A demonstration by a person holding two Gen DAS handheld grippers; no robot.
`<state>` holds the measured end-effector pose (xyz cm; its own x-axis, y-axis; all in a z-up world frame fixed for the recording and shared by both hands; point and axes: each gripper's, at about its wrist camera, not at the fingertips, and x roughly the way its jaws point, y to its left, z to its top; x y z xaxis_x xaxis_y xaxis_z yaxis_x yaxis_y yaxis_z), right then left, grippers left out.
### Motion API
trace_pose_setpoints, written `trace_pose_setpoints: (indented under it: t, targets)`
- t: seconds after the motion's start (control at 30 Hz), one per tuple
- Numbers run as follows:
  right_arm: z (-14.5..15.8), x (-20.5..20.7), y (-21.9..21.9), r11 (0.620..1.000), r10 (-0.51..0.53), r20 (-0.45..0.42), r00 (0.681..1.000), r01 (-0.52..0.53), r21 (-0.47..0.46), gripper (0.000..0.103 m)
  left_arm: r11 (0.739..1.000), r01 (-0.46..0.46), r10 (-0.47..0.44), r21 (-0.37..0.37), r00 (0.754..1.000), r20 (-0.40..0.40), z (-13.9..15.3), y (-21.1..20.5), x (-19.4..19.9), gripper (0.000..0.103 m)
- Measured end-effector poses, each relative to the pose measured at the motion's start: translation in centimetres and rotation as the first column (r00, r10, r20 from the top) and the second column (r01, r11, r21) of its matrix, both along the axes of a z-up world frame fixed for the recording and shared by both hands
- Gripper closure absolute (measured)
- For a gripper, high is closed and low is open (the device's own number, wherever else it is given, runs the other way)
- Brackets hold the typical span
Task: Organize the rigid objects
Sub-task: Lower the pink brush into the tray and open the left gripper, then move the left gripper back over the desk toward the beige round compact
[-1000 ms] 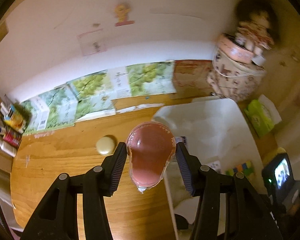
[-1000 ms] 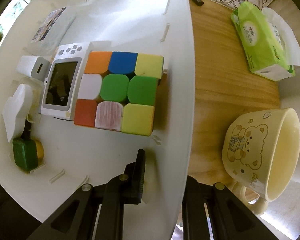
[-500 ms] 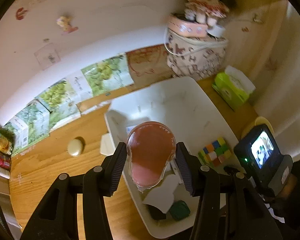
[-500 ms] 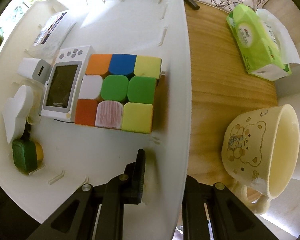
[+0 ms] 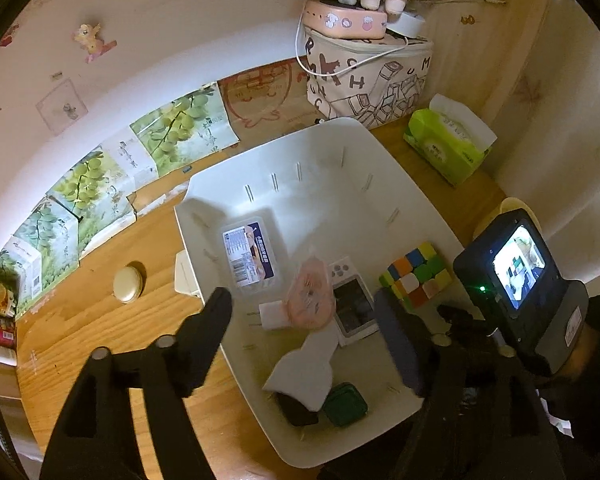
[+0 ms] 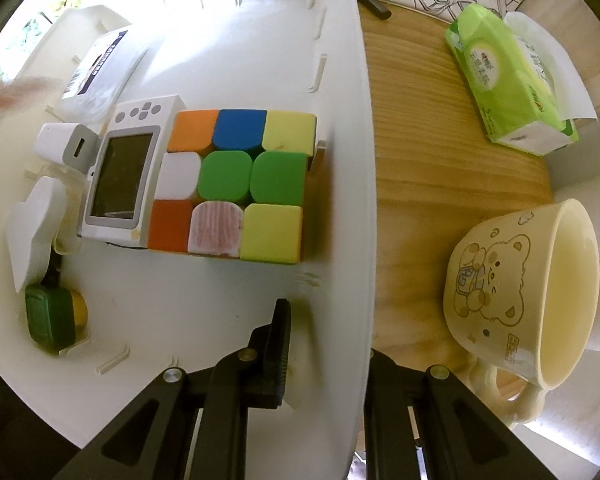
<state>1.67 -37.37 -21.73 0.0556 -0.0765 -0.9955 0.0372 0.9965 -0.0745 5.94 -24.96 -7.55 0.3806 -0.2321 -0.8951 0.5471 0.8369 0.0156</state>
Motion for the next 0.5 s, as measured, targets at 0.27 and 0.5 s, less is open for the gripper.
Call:
trace_pose_setpoints:
  t: [0.27,0.5]
  targets:
    - [0.0,0.4,0.1,1.0,-0.006,-0.006,1.0,0.006,-0.004,0.086,0.999,-0.036,0.036,0.004,0.999,-0.013,-0.3,1.0,0.8,0.025]
    - [0.0,0.5,0.1,1.0,-0.006,-0.007,1.0,0.006,-0.008,0.086,0.994,-0.105,0.105,0.013,0.994,-0.026,-0.7,2.5,2.2,0.025]
